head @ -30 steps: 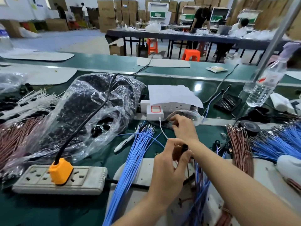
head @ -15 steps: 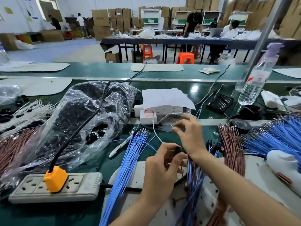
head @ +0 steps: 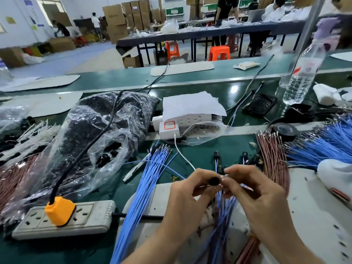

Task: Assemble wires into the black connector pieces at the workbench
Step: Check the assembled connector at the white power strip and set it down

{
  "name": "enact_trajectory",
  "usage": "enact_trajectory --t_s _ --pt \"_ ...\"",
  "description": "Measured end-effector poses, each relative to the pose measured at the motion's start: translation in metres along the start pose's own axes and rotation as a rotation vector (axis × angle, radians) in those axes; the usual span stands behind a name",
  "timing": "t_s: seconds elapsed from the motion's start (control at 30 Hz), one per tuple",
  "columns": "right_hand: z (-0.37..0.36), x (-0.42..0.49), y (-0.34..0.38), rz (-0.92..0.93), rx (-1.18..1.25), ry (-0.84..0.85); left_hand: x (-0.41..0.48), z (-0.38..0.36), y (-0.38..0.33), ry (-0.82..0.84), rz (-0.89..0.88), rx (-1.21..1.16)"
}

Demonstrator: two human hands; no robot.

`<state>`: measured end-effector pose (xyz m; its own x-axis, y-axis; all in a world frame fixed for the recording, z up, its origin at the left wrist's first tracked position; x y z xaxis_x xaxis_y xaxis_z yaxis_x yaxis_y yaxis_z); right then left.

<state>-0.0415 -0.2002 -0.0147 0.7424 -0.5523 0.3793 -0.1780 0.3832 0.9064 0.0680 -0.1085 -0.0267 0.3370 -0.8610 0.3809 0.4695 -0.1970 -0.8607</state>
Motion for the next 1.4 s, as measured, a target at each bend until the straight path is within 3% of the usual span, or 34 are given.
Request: enact_trajectory --t_s 0.47,0.8,0.93,1.1,1.2,1.33,1.4 --pt "0.001 0.001 0.023 0.265 -0.45 0.14 0.0 0.005 -0.001 0.013 0.025 0.125" --pt "0.009 0.008 0.003 -0.009 -0.237 0.226 0.001 0.007 0.0 0.033 0.062 0.186" --pt "0.008 0.008 0.003 -0.013 -0.251 0.252 0.001 0.009 -0.003 0.023 0.078 0.25" --pt "0.008 0.008 -0.003 -0.114 0.028 0.276 0.001 0.01 -0.005 -0.016 0.072 0.306" --pt "0.009 0.008 -0.002 -0.106 -0.049 0.295 0.0 0.009 -0.003 -0.004 0.063 0.32" --pt "0.008 0.007 0.004 0.034 -0.387 0.254 0.0 0.009 0.0 0.009 0.106 0.329" --pt "0.008 0.007 0.001 -0.014 -0.34 0.268 0.0 0.008 0.001 0.022 0.118 0.334"
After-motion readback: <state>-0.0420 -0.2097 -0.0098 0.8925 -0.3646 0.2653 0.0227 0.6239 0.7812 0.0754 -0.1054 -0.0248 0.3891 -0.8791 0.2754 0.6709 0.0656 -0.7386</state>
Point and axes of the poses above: each hand's wrist, its own x-axis towards the middle knuckle, its own z-axis out of the back of the hand, y = z × x, the point moved 5 cm from there along x, towards the middle knuckle, and after that the axes turned 14 degrees about y, right-handed, at the moved point
